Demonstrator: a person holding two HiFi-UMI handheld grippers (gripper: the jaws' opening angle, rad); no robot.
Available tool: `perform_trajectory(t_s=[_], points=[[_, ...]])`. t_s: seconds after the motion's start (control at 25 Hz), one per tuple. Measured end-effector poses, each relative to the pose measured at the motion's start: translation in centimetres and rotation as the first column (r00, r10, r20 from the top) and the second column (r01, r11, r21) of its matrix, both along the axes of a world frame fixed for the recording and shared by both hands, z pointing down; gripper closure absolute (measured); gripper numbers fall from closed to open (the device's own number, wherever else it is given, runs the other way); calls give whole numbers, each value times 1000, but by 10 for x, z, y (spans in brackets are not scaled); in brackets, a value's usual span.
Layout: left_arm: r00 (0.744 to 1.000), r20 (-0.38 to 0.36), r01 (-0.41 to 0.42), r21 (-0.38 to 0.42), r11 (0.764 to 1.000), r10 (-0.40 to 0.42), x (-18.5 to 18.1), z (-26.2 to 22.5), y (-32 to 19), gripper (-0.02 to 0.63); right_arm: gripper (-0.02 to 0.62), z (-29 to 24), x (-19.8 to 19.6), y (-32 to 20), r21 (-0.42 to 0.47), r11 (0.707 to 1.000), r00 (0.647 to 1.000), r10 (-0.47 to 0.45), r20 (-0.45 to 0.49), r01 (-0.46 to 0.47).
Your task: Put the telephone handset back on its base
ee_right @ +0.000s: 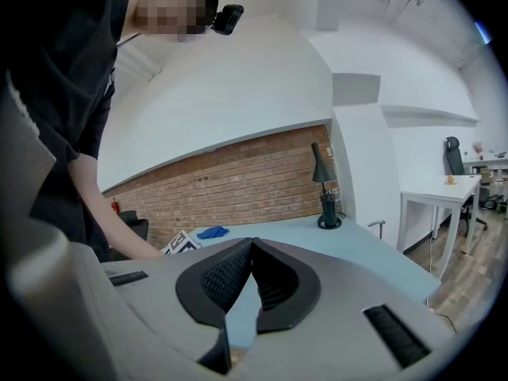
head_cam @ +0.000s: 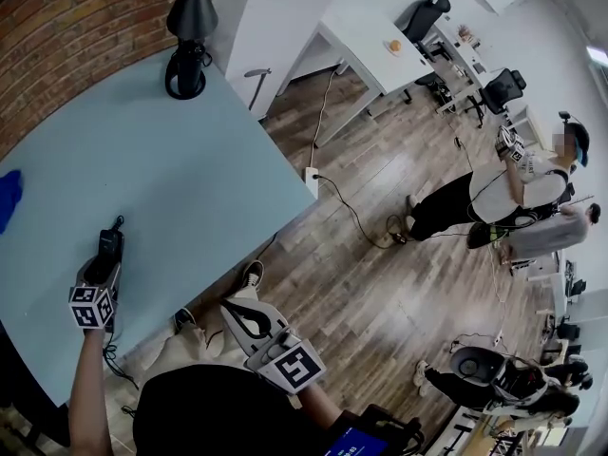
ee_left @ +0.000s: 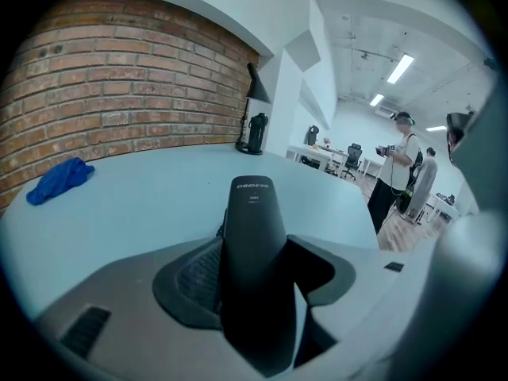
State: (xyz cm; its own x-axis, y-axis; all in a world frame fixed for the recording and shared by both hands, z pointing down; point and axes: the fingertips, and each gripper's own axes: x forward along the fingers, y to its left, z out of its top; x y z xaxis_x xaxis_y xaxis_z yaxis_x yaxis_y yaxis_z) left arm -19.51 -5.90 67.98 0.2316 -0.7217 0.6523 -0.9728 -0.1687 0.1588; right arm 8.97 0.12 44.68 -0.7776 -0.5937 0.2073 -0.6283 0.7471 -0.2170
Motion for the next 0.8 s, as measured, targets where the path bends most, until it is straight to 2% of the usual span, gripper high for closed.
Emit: perform_trajectory(t_s=[0.56, 0.8], points=[[1000, 24, -13, -58, 998, 14, 0, 16, -4, 324, 580, 7, -1, -1, -20, 1000, 1000, 11, 12, -11], [998, 62, -19, -79, 997, 23, 2, 20, -3, 321, 580, 6, -2, -5, -17, 1000, 1000, 2, 13, -2]])
